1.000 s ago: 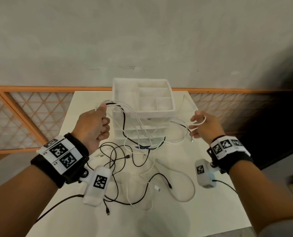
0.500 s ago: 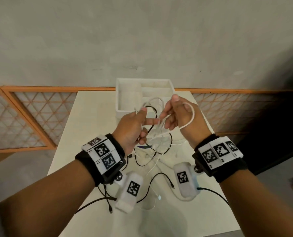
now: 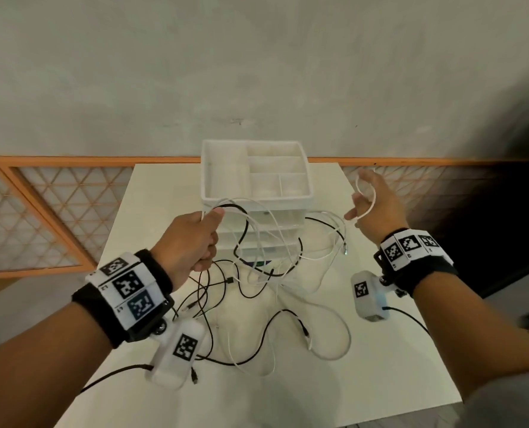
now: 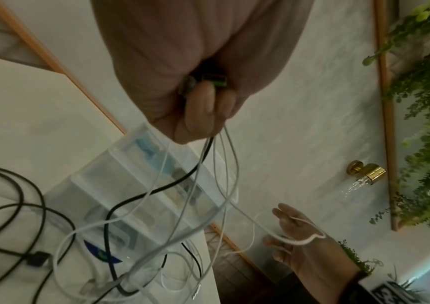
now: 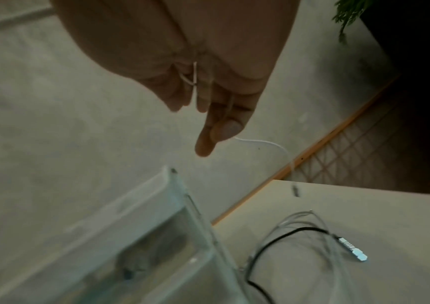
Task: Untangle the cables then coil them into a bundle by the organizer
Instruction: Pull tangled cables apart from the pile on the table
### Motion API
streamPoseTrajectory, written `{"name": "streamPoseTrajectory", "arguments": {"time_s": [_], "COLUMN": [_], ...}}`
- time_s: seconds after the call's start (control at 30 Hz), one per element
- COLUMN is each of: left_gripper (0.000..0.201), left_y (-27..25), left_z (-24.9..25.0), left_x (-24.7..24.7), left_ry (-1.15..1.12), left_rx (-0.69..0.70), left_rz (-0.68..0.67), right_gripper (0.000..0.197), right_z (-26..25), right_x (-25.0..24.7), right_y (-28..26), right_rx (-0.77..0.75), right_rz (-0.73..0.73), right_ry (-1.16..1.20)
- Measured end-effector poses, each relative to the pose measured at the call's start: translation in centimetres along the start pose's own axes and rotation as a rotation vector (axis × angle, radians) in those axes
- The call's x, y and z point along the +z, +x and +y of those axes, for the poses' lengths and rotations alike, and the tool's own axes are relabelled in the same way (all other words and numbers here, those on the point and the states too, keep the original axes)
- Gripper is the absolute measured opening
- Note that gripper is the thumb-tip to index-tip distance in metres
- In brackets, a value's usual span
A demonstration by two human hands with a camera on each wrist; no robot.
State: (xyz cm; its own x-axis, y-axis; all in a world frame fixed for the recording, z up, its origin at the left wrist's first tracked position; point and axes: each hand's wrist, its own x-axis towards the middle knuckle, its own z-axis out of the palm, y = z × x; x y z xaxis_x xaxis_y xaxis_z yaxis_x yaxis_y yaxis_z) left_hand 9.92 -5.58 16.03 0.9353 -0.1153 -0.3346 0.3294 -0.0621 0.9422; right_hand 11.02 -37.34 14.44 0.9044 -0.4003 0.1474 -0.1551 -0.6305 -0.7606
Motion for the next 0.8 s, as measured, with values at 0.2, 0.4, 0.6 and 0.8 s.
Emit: {"name": "streamPoseTrajectory", "arguments": {"time_s": [0.2, 0.4, 0.6, 0.8], "left_gripper": [0.039, 0.034, 0.017, 0.025], "left_y": [-0.9, -1.7, -3.3, -2.1], "left_z": [0.9, 2.9, 6.4, 6.2], "left_x": [-0.4, 2.8, 3.0, 0.3], "left_ry": [0.075, 0.281, 0.438, 0.406], "left_rx": [0.098, 0.264, 0.536, 0.589], "left_rz": [-0.068, -0.291, -0.4, -0.216], "right_gripper": [0.094, 0.085, 0.023, 0.046], "right_z": [1.1, -8.9, -6.5, -0.5], "right_x": [-0.4, 1.2, 2.9, 2.7], "right_y": [-1.2, -5.9, -4.0, -0.6], "right_rx": [0.156, -0.365, -0.235, 0.008], "right_rz": [-0.273, -0.595, -0.514, -0.123], "right_ry": [-0.429, -0.009, -0.167, -0.291]}}
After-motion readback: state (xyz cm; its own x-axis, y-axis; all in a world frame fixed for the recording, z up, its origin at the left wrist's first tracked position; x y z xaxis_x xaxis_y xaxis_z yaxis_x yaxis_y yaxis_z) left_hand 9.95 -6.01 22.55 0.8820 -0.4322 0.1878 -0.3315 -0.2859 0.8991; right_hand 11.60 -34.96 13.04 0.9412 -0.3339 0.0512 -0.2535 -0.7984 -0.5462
